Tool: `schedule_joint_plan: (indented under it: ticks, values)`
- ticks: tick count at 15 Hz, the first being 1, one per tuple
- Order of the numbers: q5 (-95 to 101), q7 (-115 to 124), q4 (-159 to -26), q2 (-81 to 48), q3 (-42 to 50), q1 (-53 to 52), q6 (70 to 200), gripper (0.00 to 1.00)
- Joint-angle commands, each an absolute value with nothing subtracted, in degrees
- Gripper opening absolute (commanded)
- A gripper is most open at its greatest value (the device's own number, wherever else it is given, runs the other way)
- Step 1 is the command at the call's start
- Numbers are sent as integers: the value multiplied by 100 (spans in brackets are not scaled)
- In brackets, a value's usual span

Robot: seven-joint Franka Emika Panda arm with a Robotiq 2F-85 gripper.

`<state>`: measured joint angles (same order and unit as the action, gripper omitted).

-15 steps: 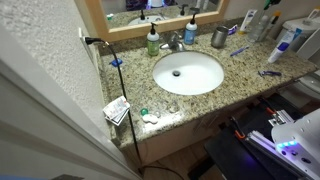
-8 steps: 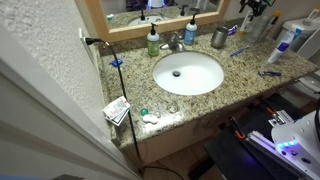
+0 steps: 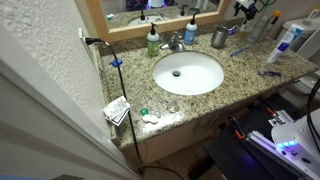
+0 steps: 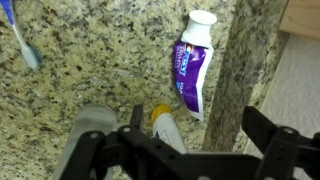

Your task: Take the toothbrush from the cup and put it on the counter, then pick the toothpaste and put it in the cup

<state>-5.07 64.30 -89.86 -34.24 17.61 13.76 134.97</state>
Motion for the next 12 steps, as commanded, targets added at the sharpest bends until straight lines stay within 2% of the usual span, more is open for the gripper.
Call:
schedule_joint_plan:
  ticks: [1, 12]
  values:
    - [-521, 6479, -8913, -3711, 1772, 1377, 13932, 100]
    - [-567, 6570, -8595, -4479, 1881, 1401, 14418, 100]
